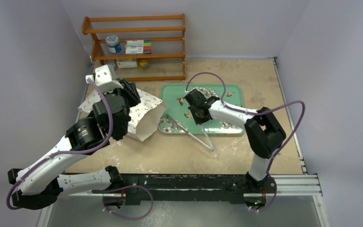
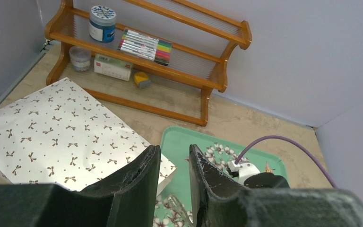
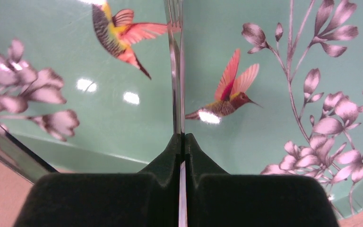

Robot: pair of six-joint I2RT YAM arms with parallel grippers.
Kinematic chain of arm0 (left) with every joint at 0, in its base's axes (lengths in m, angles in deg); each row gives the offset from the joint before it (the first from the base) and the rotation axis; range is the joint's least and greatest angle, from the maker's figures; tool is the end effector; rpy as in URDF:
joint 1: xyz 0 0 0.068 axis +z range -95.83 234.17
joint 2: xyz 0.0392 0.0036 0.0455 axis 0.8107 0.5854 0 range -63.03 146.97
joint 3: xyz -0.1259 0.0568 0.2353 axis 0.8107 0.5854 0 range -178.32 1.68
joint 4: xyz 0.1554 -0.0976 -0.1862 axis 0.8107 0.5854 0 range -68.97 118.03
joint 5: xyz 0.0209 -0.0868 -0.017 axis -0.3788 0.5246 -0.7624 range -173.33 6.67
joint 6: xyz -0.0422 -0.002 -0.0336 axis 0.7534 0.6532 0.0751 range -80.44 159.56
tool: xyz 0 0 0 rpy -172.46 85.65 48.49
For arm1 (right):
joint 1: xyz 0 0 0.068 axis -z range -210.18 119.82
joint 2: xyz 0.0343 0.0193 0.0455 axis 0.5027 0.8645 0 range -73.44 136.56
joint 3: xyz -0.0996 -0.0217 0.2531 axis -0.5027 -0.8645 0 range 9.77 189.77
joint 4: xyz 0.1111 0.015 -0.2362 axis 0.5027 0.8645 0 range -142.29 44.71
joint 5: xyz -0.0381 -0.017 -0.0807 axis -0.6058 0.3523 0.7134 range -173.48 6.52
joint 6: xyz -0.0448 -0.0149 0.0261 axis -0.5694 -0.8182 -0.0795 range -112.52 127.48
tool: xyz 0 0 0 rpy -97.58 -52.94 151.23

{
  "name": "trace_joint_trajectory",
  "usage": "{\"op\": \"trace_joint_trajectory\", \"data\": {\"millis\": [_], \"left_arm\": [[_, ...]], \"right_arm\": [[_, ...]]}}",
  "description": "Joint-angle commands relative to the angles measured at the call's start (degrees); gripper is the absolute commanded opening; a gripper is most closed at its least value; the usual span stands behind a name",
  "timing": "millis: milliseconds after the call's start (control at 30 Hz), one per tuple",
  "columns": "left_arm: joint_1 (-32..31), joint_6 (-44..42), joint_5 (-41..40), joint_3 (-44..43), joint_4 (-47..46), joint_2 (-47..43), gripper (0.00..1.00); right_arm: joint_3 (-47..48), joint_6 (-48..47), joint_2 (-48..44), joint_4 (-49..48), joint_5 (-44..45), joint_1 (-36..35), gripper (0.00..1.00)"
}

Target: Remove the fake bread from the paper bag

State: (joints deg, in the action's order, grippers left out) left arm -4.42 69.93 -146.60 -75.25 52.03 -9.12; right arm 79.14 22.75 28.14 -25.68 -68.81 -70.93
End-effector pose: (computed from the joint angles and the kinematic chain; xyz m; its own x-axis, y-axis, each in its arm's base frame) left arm 0.1083 -0.1162 0.4653 -0.0235 -0.3979 -0.9171 -0.1031 0.9134 -0.3937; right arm 0.2849 0.2336 0.1995 -0.7654 -0.3234 -0.5564 -0.3427 0.9366 -0.0729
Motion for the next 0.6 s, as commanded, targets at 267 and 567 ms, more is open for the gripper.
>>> {"op": "trace_joint_trajectory", "data": {"millis": [267,567], "left_arm": [[-0.2,-2.7,-4.0,2.9,-2.8,-0.5,0.32],[-0.2,-6.1,-6.4,3.8,-7.4,0.6,0.33]], "right_arm": [[3.8,3.8,4.9,-6.1,6.4,2.0,0.26],[-1.5,3.7,-6.3,-12.8,10.9,0.9,0.79]]}}
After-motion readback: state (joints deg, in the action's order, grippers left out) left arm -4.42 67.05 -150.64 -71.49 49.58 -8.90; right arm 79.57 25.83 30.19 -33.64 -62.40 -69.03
